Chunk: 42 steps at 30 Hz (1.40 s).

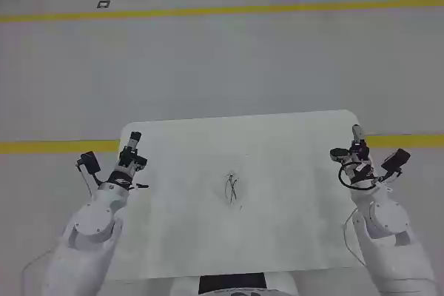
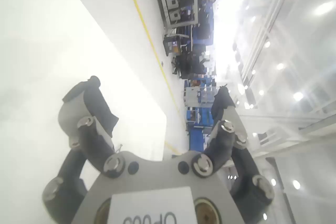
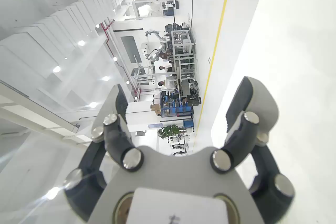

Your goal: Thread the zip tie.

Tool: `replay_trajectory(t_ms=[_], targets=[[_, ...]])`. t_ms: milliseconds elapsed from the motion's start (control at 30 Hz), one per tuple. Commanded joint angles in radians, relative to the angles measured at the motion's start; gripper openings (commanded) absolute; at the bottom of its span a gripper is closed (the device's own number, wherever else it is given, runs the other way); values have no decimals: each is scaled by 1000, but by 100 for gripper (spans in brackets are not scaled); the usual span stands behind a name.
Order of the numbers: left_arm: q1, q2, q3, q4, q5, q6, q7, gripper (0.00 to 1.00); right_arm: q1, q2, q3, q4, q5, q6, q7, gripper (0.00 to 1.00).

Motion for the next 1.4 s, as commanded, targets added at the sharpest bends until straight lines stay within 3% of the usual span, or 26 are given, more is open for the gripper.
replay_trajectory(t_ms=[0, 33, 67, 100, 133, 167, 200, 233, 267, 333, 433, 600, 667, 1000, 1067, 1200, 1367], targets=[[0, 0, 0, 0, 0, 0, 0, 78, 0, 0, 0, 0, 0, 0, 0, 78], [0, 0, 0, 0, -2, -1, 2, 100, 0, 0, 0, 0, 0, 0, 0, 100], [0, 0, -1, 0, -5, -2, 4, 100, 0, 0, 0, 0, 0, 0, 0, 100], [0, 0, -1, 1, -5, -2, 4, 100, 0, 0, 0, 0, 0, 0, 0, 78], [0, 0, -1, 1, -5, -2, 4, 78, 0, 0, 0, 0, 0, 0, 0, 100], [0, 0, -1, 1, -5, -2, 4, 78, 0, 0, 0, 0, 0, 0, 0, 78], [0, 0, -1, 1, -5, -2, 4, 78, 0, 0, 0, 0, 0, 0, 0, 78], [-1, 0, 1, 0, 2, -1, -5, 100, 0, 0, 0, 0, 0, 0, 0, 100], [-3, 2, 3, 0, 16, 0, -20, 100, 0, 0, 0, 0, 0, 0, 0, 100], [-5, 7, -8, -11, 43, -2, -90, 100, 0, 0, 0, 0, 0, 0, 0, 100], [20, 16, -37, -37, 82, -9, -174, 100, 0, 0, 0, 0, 0, 0, 0, 100], [62, 33, -88, -104, 123, 35, -352, 100, 0, 0, 0, 0, 0, 0, 0, 100], [71, 40, -105, -120, 150, 10, -427, 100, 0, 0, 0, 0, 0, 0, 0, 100], [71, 40, -105, -120, 150, 10, -427, 100, 0, 0, 0, 0, 0, 0, 0, 100], [51, 44, -109, -136, 191, 19, -449, 100, 0, 0, 0, 0, 0, 0, 0, 100], [-18, 58, -108, -165, 254, 102, -609, 100, 0, 0, 0, 0, 0, 0, 0, 100], [-83, 72, -53, -189, 339, 190, -767, 100, 0, 0, 0, 0, 0, 0, 0, 100]])
